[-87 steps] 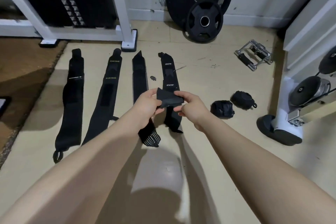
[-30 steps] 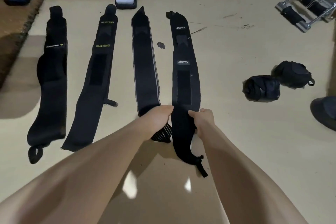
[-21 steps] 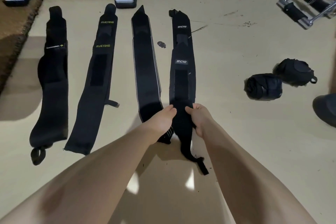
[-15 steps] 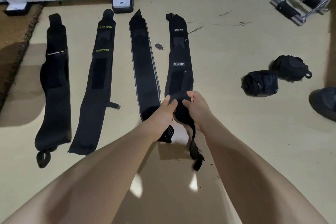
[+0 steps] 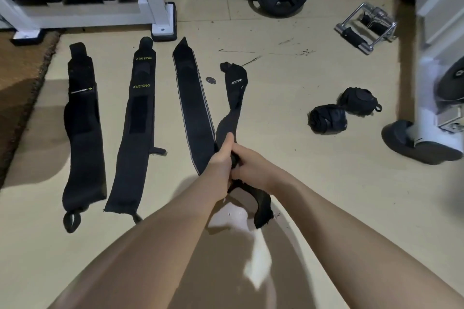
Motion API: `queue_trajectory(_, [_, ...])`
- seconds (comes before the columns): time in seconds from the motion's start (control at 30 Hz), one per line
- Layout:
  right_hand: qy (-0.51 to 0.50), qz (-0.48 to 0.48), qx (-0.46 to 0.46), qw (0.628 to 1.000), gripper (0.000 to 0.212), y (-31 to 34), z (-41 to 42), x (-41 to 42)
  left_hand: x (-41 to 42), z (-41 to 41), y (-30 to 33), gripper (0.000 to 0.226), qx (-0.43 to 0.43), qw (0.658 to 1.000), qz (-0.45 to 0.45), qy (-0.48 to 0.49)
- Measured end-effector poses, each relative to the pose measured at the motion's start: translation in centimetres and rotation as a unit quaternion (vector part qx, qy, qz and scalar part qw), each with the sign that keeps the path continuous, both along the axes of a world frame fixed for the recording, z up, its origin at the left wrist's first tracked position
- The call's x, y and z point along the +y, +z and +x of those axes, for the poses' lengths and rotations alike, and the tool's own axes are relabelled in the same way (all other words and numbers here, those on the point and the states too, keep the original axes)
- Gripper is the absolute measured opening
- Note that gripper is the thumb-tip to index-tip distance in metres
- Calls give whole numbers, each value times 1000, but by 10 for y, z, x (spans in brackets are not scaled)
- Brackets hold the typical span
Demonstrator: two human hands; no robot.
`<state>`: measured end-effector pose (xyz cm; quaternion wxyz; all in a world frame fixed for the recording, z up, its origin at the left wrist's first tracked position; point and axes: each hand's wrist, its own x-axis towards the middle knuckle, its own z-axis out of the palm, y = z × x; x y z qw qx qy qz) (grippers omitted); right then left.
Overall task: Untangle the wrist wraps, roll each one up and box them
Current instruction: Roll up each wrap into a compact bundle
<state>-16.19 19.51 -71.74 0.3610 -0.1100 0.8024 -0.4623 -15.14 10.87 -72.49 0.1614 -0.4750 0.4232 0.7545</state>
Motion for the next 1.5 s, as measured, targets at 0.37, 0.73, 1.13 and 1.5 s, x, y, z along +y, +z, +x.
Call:
queue_trajectory(0.37, [-273,47,1,961,47,10,30,34,-24,29,6,22,78,995,-2,-62])
queue_trajectory(0.73, [-365,-38,-83,927,21,4,33,22,-13,42,14,28,132,971,29,-199])
queue_trajectory(1.13, [-272,-21,-192,943,14,17,50,41,-14,44,2,15,99,943,-165,-273])
queue_trajectory(1.5, [-286,-29,54,956,23,44,33,27,-5,56,41,26,114,965,142,-188])
